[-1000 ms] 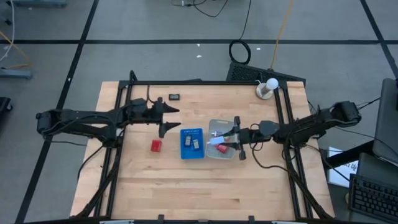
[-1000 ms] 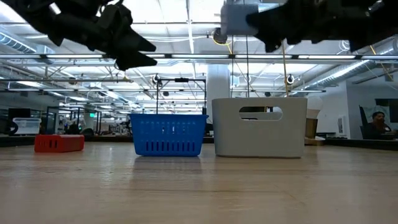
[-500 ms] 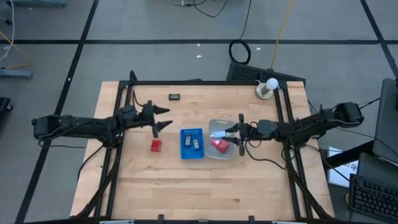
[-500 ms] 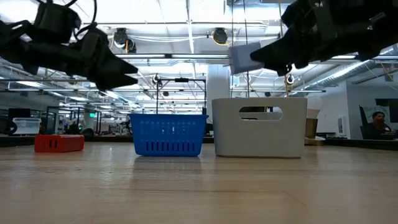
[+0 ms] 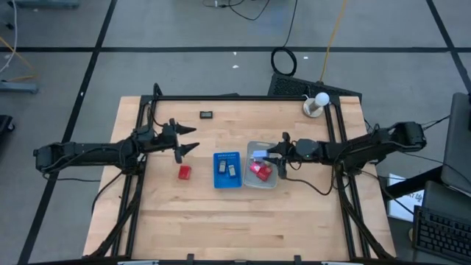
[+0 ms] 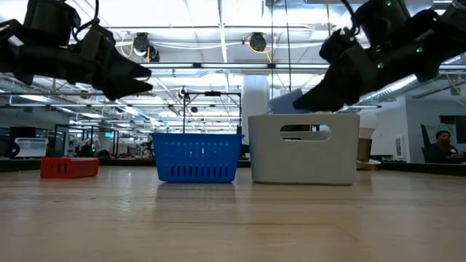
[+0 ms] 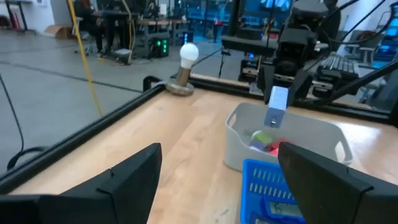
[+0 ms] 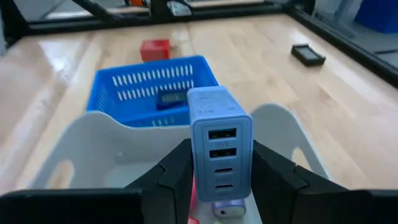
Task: Pick & Place Office items
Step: Put the light blue charger adapter into the gray bin
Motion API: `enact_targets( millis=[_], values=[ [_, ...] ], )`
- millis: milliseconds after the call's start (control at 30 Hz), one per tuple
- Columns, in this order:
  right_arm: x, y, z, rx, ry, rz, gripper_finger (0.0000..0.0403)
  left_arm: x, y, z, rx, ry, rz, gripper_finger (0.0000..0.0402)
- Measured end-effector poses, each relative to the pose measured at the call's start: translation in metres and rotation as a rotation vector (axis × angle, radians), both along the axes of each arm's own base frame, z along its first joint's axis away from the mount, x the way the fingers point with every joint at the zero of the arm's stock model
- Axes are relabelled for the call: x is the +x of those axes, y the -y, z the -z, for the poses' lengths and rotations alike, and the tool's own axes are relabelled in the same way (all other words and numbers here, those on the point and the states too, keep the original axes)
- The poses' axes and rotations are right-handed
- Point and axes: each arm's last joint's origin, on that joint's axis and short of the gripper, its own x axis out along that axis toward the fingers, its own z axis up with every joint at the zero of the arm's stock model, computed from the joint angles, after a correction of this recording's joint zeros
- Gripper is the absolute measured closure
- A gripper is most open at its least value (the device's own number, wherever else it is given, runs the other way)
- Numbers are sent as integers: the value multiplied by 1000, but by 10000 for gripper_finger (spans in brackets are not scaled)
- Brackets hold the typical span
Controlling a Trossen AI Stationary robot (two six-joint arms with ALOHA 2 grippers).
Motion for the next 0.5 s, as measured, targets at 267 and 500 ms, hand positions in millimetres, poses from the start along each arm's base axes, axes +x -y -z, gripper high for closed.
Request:
enact_targets(
  millis=[267,500],
  values=[
    [10,9,19,-18,-39,72,282,0,0,3,-17,-23,1,93],
    [10,14,23,-22,-63,93,282,0,0,6,-7,-62,-10,90]
  ],
)
